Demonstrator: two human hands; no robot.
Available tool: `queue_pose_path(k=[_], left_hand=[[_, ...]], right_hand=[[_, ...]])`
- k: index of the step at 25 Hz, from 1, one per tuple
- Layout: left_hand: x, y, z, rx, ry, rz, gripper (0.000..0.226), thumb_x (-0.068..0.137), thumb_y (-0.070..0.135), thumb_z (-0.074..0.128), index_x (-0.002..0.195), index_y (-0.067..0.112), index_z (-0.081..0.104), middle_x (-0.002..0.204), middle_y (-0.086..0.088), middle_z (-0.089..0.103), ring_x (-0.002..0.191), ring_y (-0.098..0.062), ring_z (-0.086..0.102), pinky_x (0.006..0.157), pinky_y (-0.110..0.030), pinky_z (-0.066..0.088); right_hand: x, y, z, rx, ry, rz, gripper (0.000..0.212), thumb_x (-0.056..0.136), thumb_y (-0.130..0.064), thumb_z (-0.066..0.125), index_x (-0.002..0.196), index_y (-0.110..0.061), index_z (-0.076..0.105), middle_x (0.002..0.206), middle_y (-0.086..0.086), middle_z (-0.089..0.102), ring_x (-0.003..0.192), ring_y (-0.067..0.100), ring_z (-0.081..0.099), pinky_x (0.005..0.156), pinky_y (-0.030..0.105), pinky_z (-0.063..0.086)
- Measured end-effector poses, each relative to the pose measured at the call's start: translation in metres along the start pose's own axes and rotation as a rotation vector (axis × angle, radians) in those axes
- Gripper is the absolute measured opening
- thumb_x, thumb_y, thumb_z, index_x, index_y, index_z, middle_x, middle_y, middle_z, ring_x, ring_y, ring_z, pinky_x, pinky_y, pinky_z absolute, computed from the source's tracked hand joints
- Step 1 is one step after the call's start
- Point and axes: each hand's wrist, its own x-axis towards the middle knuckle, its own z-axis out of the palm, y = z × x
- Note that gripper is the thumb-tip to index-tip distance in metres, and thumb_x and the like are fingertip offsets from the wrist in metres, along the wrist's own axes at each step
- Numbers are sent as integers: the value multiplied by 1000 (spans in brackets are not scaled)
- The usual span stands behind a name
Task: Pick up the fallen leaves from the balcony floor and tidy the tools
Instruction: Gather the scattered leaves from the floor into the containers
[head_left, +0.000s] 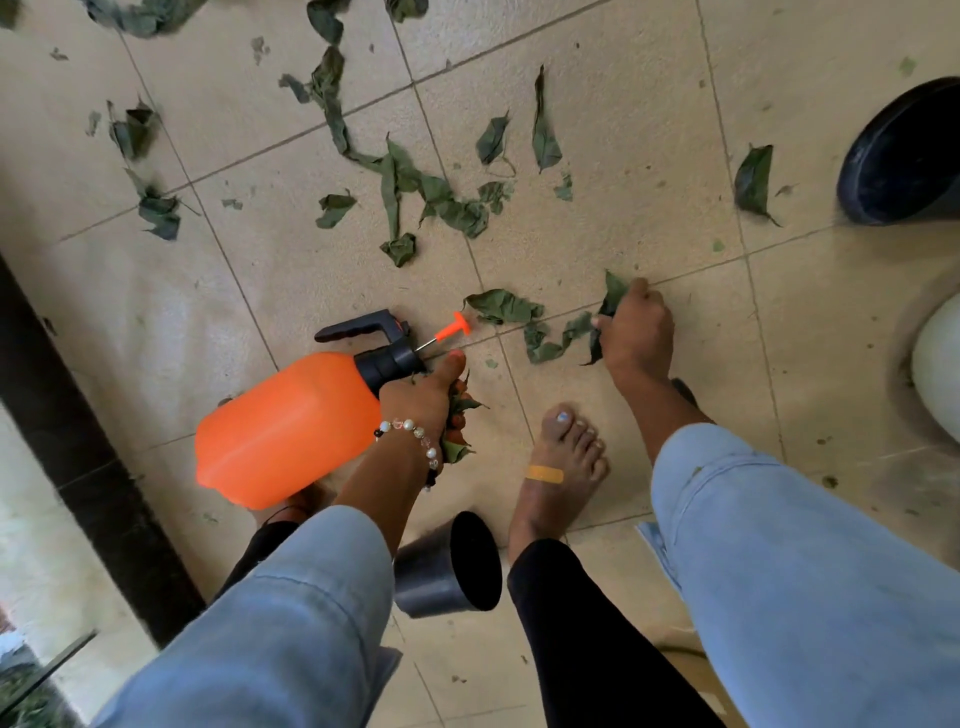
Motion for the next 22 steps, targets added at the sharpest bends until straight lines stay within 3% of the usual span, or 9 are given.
queue_pose_path(k=[2, 5, 9, 11, 13, 15, 17, 19, 22], left_hand=[[3, -2, 0, 16, 6, 14, 34, 84, 32, 72, 65, 7, 60, 57, -6, 55, 32, -13, 39, 35, -14, 29], [-2, -2, 0, 23, 13, 9, 33, 84, 33, 72, 67, 7, 61, 57, -5, 56, 35, -14, 40, 35, -16, 30], [-4, 2, 5, 36, -3, 34, 34, 85, 32, 72, 67, 5, 61, 56, -6, 56, 32, -13, 39, 34, -16, 30], [1, 4, 4, 37, -10, 47, 35, 85, 31, 71, 66, 4, 60, 54, -6, 55, 31, -13, 39, 34, -15, 29], [6, 4, -1, 31, -5, 56, 35, 86, 30, 71, 65, 4, 60, 52, -5, 55, 31, -13, 38, 34, -14, 29], [11, 4, -7, 29, 3, 61, 36, 86, 30, 71, 63, 4, 60, 50, -5, 55, 31, -13, 39, 34, -15, 30], [10, 5, -14, 28, 15, 66, 37, 86, 30, 71, 61, 4, 60, 49, -4, 56, 30, -13, 40, 34, -15, 31], [7, 7, -19, 28, 28, 70, 38, 85, 31, 72, 60, 4, 61, 46, -4, 56, 29, -13, 40, 34, -16, 33], [3, 11, -24, 26, 9, 81, 38, 86, 31, 71, 62, 3, 62, 54, -9, 57, 29, -13, 41, 34, -16, 33]], right_hand=[[-8, 2, 0, 91, -2, -27, 30, 91, -17, 62, 114, 2, 58, 119, 22, 55, 111, 33, 52, 85, 34, 44], [-36, -4, -1, 141, -55, -246, 26, 81, -23, 73, 100, -5, 68, 132, 16, 45, 121, 31, 38, 95, 38, 41], [-55, -15, 26, -182, -167, -601, 17, 71, -4, 76, 88, -8, 73, 142, 20, 44, 128, 50, 38, 91, 58, 47], [-55, -22, 33, -336, -154, -707, 11, 67, 0, 73, 77, -5, 73, 124, 24, 59, 112, 50, 54, 77, 50, 55], [-51, -24, 31, -475, -73, -810, 15, 54, -1, 80, 65, -4, 71, 90, 17, 69, 85, 33, 67, 56, 31, 55], [-39, -26, 23, -368, -66, -810, 26, 43, 10, 81, 60, 0, 66, 67, 14, 63, 65, 29, 63, 43, 27, 48], [-29, -30, 15, -54, -120, -745, 27, 57, 20, 69, 78, 3, 65, 72, 18, 62, 68, 34, 62, 52, 35, 50], [-33, -43, 7, 163, -190, -591, 38, 76, 13, 62, 110, -4, 59, 88, 15, 64, 80, 29, 62, 66, 37, 52], [-42, -67, 12, 86, -232, -564, 73, 87, 7, 54, 149, -18, 26, 100, 13, 56, 87, 24, 56, 76, 36, 50]])
